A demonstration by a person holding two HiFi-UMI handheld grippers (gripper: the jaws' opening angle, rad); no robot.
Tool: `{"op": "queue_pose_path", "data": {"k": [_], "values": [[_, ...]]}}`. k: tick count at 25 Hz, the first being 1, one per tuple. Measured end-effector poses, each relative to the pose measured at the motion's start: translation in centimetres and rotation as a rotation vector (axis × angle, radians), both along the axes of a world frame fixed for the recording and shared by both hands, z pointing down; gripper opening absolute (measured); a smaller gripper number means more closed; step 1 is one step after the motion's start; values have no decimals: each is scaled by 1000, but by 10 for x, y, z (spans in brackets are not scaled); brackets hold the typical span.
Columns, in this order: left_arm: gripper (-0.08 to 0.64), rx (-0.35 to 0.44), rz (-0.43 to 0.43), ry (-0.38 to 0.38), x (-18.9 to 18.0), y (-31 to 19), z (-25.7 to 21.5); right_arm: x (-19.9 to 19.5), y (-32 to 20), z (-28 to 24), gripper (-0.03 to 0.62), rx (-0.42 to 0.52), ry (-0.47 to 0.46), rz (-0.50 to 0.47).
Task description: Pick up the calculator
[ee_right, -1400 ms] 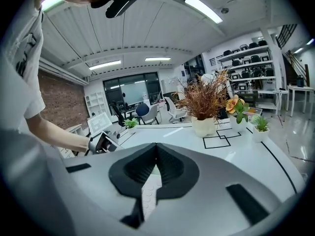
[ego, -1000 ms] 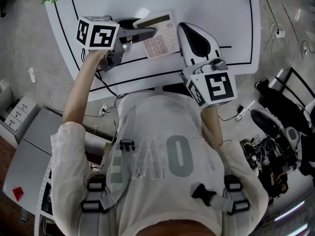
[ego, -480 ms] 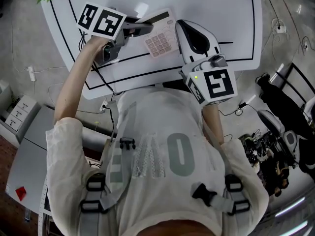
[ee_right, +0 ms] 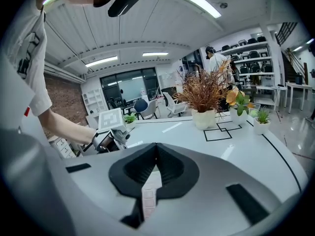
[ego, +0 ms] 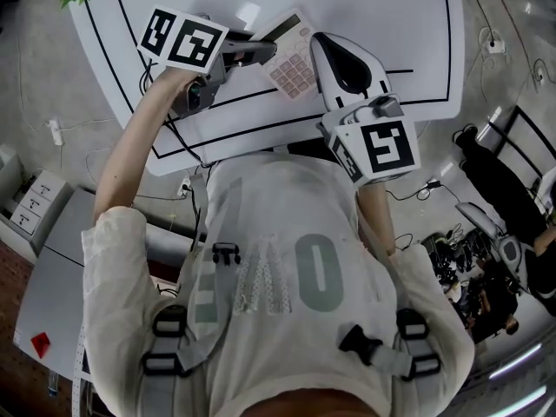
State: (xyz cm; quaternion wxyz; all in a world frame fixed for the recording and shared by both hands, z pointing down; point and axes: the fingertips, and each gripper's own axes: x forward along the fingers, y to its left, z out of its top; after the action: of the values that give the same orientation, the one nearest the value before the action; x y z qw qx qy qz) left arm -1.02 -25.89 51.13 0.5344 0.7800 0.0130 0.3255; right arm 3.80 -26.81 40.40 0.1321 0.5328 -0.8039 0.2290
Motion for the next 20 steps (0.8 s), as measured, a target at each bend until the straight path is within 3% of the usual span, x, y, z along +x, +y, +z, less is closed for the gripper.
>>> {"op": "queue_pose_path", "data": {"k": [6, 10, 15, 20], "values": [[91, 40, -50, 28, 4, -11, -9, -2, 4, -5, 5, 20, 2, 6], [91, 100, -139, 50, 6, -30, -23, -1, 4, -15, 5, 45, 9, 10], [90, 272, -304, 70, 3, -74, -55, 1, -7, -37, 5, 106, -2, 3], [89, 454, -495, 114, -7, -73, -102, 5, 18, -63, 5, 182, -21, 24]]}}
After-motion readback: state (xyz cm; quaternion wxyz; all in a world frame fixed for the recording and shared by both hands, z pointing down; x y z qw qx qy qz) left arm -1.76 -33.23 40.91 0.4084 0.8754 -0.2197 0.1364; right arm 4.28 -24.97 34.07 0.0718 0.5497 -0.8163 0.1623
